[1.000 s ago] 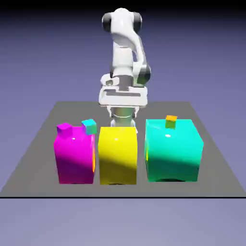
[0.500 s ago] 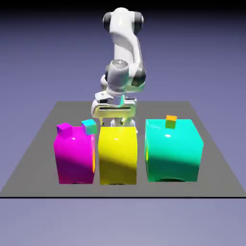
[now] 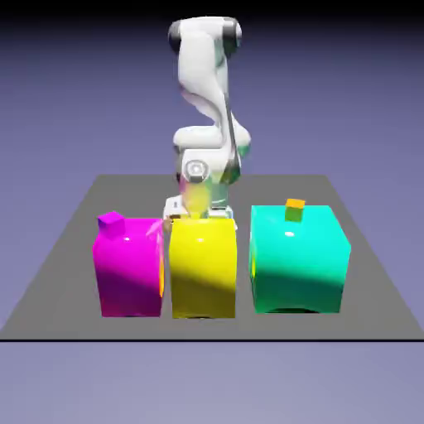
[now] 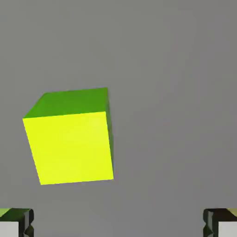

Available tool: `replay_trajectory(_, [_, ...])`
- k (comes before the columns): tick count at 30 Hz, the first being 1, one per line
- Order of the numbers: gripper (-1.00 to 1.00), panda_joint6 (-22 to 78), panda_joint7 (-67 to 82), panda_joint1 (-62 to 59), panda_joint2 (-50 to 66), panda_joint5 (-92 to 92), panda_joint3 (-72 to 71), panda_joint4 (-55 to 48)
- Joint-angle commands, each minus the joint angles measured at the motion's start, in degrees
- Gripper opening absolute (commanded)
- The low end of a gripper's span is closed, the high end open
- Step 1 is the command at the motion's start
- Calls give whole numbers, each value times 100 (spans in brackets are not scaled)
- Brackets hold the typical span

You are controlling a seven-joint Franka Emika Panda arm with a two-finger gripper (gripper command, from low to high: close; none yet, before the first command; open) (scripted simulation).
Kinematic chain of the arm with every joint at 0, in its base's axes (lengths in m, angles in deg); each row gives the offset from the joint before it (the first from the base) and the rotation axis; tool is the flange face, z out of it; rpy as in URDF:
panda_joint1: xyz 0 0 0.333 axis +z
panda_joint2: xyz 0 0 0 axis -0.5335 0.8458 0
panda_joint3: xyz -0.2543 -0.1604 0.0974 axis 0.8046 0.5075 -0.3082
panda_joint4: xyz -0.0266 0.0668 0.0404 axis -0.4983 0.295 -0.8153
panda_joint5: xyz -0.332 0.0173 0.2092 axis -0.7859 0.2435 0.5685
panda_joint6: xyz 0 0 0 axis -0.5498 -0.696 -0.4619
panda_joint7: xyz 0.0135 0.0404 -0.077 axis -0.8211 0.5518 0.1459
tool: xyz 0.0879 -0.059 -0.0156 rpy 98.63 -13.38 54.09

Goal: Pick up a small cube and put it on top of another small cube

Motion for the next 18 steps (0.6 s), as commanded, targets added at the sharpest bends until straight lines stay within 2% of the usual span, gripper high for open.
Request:
replay_trajectory(1, [0,-189,-12,208,74,-75,188,46])
replay_trajectory(5, [0,-624,-299,738,-139,-126,381,169])
replay_trajectory(16, [0,-2678,-292,-1460,2011,-86,-1835,106])
replay_trajectory(17, [-100,-2679,-292,-1460,2011,-86,-1835,106])
replay_trajectory(18, [-100,-2679,-292,-1460,2011,-86,-1835,106])
